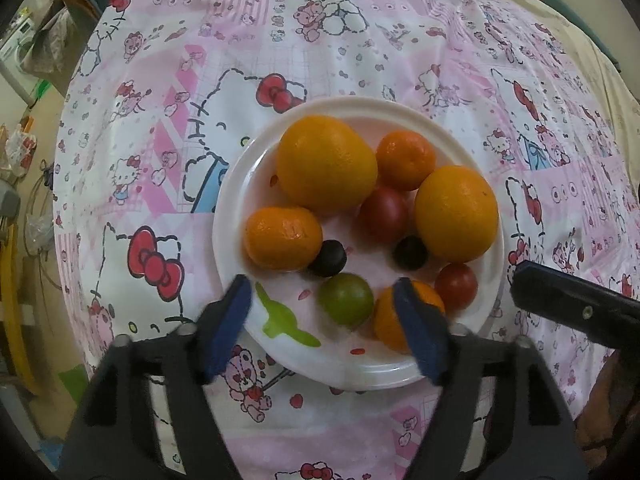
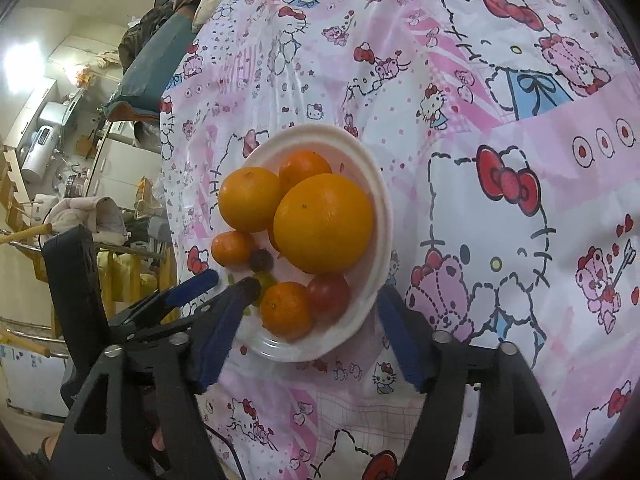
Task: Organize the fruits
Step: 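Open both tools to drop the tomato and green grape onto the plate, then withdraw both open tools from the plate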
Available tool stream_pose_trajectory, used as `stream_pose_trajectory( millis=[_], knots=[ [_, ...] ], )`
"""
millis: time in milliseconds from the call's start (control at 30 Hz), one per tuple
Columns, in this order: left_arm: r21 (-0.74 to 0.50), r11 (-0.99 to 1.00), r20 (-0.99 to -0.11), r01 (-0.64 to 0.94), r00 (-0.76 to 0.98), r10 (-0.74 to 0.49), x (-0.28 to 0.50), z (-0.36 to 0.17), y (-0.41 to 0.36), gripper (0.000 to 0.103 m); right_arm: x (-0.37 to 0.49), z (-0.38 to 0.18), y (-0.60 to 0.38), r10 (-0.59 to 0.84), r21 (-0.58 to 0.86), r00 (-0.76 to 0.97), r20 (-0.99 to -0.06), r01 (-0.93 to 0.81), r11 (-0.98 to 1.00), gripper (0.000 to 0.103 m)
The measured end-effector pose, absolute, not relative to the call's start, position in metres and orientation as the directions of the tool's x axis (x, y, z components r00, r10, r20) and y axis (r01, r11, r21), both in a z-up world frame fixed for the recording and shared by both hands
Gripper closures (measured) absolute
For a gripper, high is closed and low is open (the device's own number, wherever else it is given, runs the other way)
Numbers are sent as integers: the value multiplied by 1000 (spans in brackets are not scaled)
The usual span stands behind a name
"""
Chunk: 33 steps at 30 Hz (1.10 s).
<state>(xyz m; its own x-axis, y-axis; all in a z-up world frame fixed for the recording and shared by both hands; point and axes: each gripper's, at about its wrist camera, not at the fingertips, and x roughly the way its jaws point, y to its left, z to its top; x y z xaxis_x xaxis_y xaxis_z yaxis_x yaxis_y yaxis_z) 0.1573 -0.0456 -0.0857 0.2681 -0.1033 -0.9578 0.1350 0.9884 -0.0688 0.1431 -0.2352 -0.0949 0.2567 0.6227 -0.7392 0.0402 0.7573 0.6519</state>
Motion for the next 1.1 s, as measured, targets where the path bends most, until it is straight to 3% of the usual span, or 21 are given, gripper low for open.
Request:
stream_pose_trajectory(
  millis=[33, 167, 667, 800, 1100],
  knots=[
    [-70, 989, -957, 132, 272, -104, 156, -83, -42, 20, 143, -94, -236, 624, 655, 261, -736, 43, 754, 23],
    [-70, 990, -949, 120, 299, -103, 152, -75, -36, 16, 143, -91, -239, 615, 650, 279, -738, 47, 759, 6],
    [-88, 994, -845, 67, 523, -110, 126, -9, -15, 14, 120, -25, -248, 557, 598, 458, -693, -65, 799, 1],
    [-73, 995, -820, 73, 564, -101, 113, 13, -16, 6, 108, -2, -254, 532, 577, 507, -679, -80, 813, 0],
    [-55, 994, -767, 90, 634, -99, 73, 43, -15, 0, 70, 32, -250, 479, 502, 586, -654, -137, 854, 0]
  ],
)
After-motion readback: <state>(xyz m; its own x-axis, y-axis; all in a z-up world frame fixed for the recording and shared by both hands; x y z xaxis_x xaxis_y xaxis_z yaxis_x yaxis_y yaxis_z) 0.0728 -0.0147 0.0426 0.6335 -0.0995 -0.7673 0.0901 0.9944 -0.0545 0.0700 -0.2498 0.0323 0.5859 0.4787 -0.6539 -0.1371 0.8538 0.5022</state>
